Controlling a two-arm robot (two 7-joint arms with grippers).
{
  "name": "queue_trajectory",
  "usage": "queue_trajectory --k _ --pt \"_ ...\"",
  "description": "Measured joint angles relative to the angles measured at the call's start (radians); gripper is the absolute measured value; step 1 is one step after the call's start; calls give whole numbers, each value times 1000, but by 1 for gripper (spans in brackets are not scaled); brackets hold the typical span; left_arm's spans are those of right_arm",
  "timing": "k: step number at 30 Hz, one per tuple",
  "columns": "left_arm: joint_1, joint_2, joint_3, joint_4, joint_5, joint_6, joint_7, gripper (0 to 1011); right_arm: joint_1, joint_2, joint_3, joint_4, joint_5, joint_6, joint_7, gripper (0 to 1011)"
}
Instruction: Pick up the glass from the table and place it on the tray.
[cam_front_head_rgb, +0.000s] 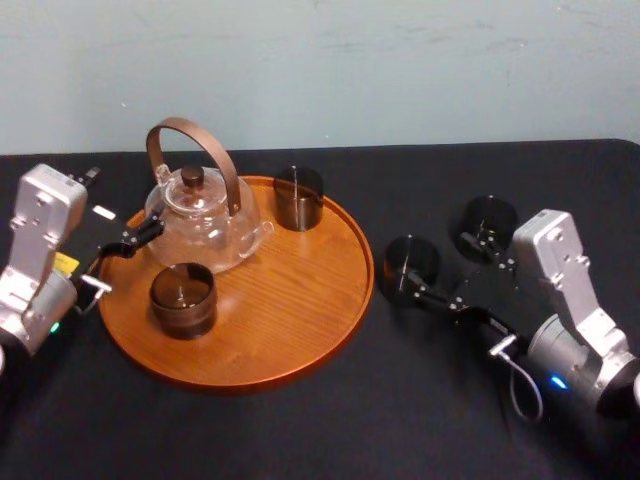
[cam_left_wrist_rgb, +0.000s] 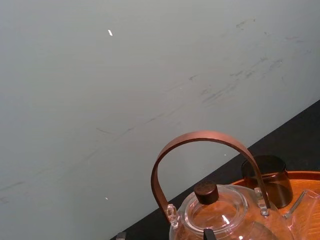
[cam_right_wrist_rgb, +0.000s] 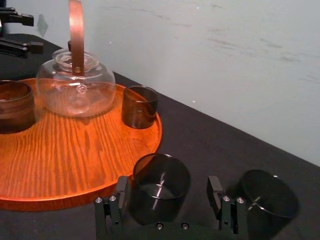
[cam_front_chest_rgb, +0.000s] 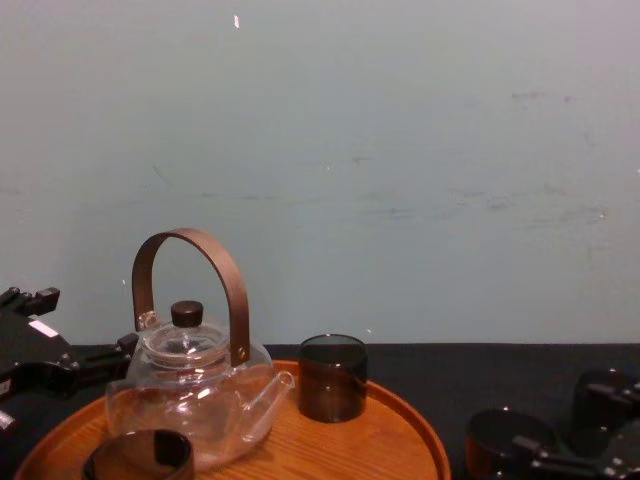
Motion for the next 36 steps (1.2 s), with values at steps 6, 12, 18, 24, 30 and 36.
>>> queue_trajectory --k 6,12,18,24,30,36 --pt "0 0 0 0 0 0 0 1001 7 -26 1 19 -2 5 18 1002" --pt "0 0 0 0 0 0 0 1001 10 -47 16 40 -1 10 32 1002" --pt "0 0 0 0 0 0 0 1001 9 -65 28 58 5 14 53 1002" --pt "0 0 0 0 0 0 0 1001 10 -78 35 75 3 16 72 1002" --pt "0 0 0 0 0 0 0 1001 13 -92 43 93 -4 17 91 1002" --pt "0 0 0 0 0 0 0 1001 20 -105 51 113 -14 17 106 1002"
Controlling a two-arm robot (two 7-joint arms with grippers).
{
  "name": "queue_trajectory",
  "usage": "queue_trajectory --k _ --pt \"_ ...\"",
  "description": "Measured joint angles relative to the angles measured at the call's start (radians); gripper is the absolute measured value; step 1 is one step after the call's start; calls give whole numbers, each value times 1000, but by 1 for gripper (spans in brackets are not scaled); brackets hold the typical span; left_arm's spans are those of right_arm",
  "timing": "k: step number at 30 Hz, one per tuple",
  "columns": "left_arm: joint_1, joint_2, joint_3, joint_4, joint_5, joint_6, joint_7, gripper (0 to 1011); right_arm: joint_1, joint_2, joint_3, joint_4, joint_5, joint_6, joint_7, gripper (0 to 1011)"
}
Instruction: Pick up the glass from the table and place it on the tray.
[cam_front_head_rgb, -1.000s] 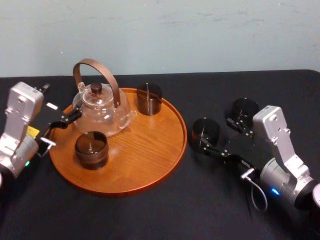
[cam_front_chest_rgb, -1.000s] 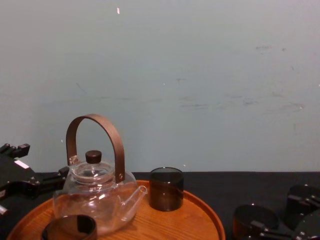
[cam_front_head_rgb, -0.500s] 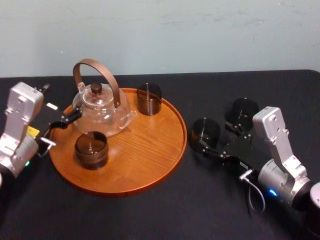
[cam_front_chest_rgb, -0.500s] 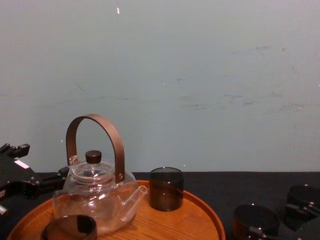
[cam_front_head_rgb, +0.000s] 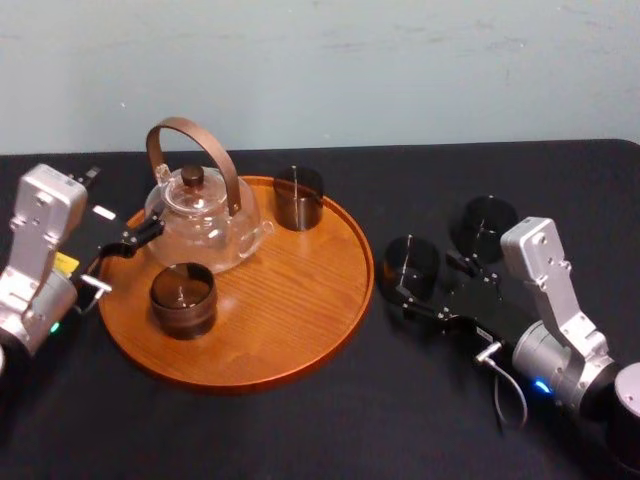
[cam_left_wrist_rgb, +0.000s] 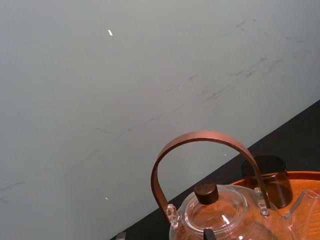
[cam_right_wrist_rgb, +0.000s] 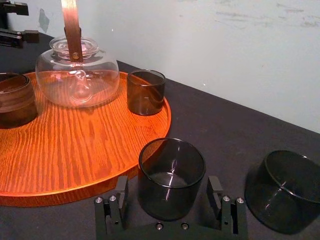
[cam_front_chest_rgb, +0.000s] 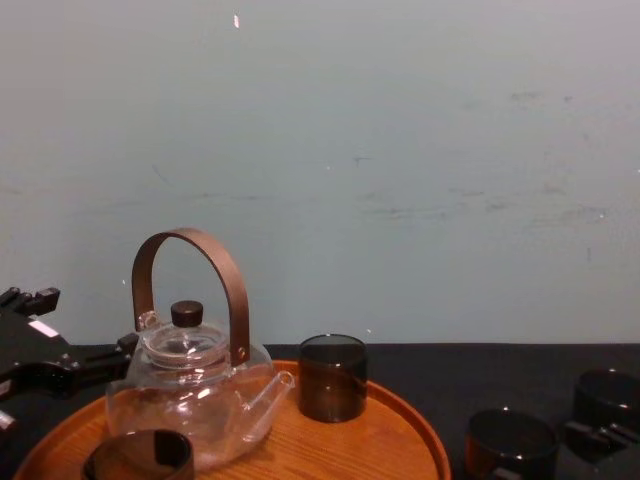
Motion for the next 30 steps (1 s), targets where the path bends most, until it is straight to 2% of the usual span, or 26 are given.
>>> queue_trajectory --k 15,16,30 --pt "0 0 0 0 0 0 0 1001 47 -48 12 77 -28 4 45 1002" --pt "0 0 0 0 0 0 0 1001 90 -86 26 144 -44 2 82 1002" --pt "0 0 0 0 0 0 0 1001 132 -123 34 205 -61 -12 106 1002"
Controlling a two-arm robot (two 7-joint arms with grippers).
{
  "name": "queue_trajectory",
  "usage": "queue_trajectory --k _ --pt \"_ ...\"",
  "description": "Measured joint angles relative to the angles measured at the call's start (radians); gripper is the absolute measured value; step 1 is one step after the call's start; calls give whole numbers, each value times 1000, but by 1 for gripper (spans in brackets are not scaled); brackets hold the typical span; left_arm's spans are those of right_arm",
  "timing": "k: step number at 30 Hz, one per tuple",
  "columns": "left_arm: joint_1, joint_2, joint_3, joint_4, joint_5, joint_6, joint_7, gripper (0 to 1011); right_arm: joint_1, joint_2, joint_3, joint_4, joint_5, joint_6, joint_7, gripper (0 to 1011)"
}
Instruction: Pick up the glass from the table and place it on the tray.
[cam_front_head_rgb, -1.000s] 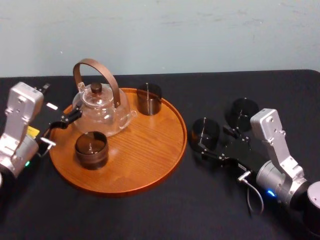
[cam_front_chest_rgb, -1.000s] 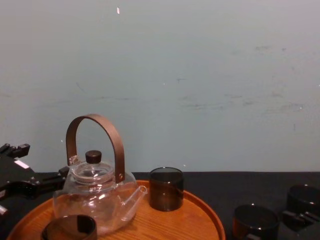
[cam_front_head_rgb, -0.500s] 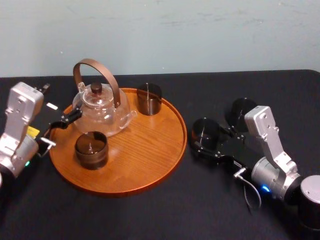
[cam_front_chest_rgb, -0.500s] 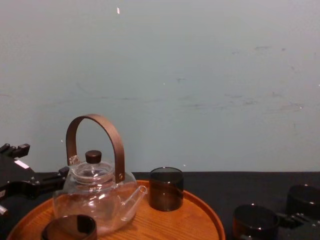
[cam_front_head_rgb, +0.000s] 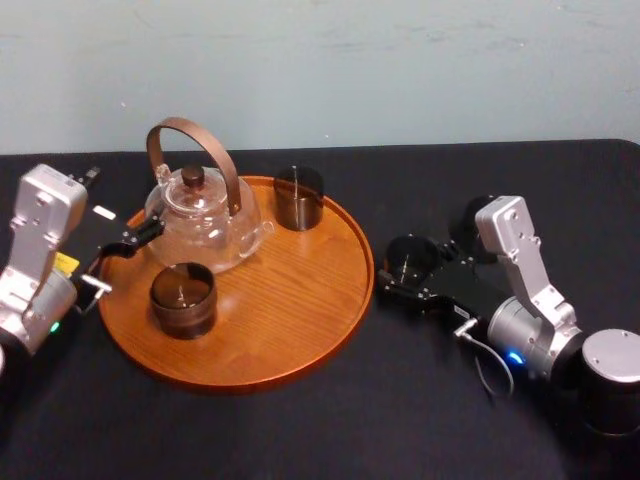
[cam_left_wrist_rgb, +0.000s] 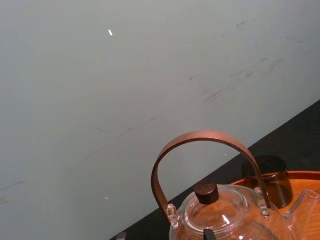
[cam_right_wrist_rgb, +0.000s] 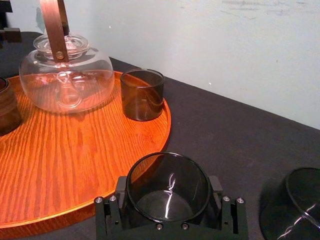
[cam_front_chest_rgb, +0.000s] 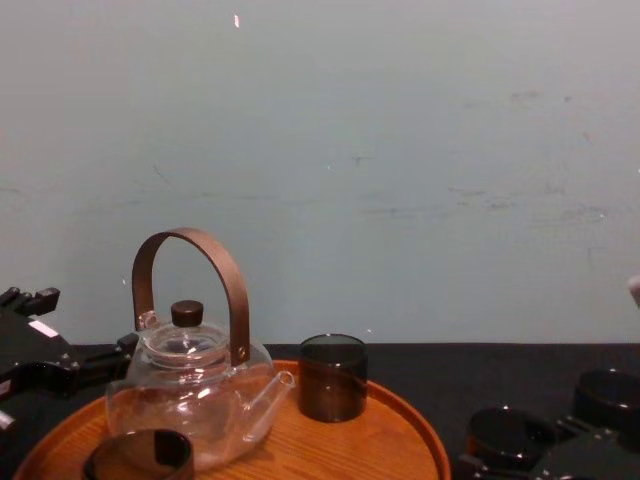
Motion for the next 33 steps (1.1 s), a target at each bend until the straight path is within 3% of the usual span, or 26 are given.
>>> queue_trajectory --k 13,19,33 --pt "0 0 0 0 0 0 0 1001 2 -3 1 3 -3 2 -2 1003" --pt "0 0 0 0 0 0 0 1001 2 -3 0 2 -3 2 -2 908" --pt "0 0 0 0 0 0 0 1001 -11 5 10 -23 17 -7 21 908"
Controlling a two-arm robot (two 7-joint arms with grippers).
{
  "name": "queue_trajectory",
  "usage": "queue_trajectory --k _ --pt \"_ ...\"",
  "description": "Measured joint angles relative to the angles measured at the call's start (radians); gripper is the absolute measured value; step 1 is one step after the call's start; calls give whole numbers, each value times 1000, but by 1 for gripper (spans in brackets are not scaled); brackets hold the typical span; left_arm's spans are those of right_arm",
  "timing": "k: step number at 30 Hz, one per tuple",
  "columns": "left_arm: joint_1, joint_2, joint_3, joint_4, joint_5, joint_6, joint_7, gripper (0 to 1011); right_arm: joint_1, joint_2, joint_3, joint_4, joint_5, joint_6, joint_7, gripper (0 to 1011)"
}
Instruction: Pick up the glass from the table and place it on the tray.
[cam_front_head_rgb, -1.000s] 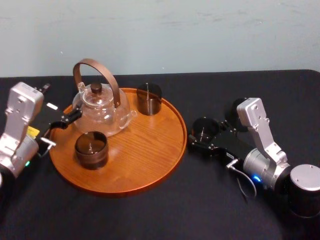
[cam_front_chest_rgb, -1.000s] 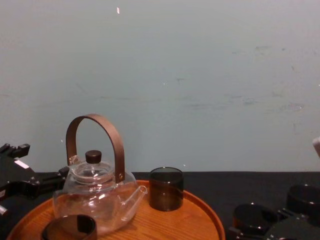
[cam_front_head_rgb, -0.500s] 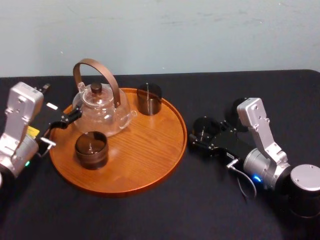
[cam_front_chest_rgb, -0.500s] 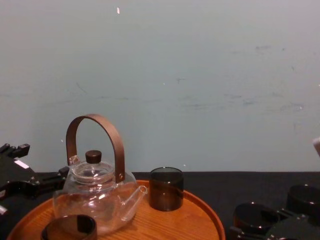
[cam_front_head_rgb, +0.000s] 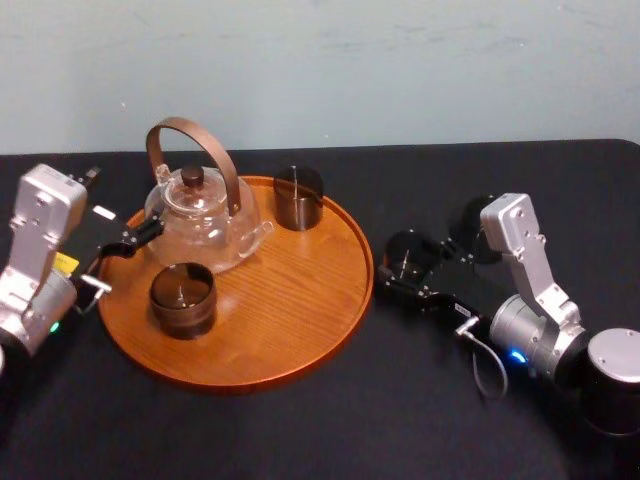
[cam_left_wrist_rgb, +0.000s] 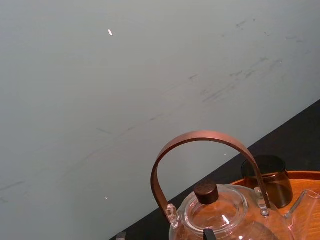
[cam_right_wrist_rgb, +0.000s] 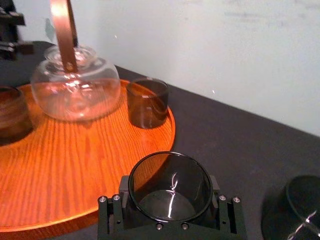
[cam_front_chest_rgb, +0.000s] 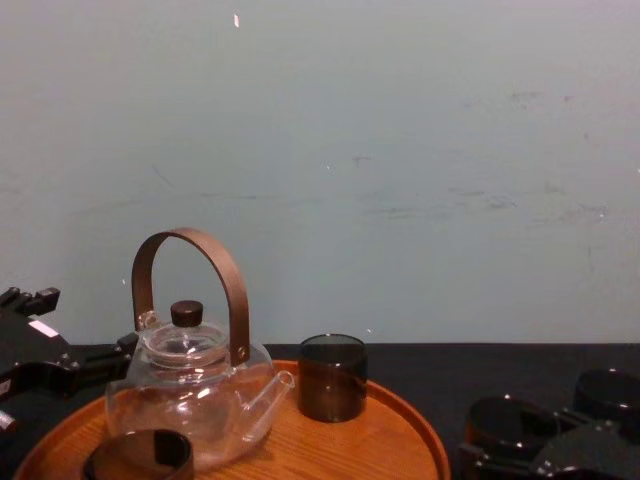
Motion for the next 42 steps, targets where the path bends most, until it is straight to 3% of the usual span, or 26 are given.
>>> queue_trajectory --k 10,16,27,42 --pt "0 0 0 0 0 0 0 1001 -36 28 -6 -124 2 2 16 908" --pt "0 0 0 0 0 0 0 1001 -35 27 -42 -169 -3 9 34 908" --pt "0 0 0 0 0 0 0 1001 10 -21 -116 -123 -26 -3 50 908" --pt "0 0 0 0 0 0 0 1001 61 -75 -168 -28 -30 -33 72 908"
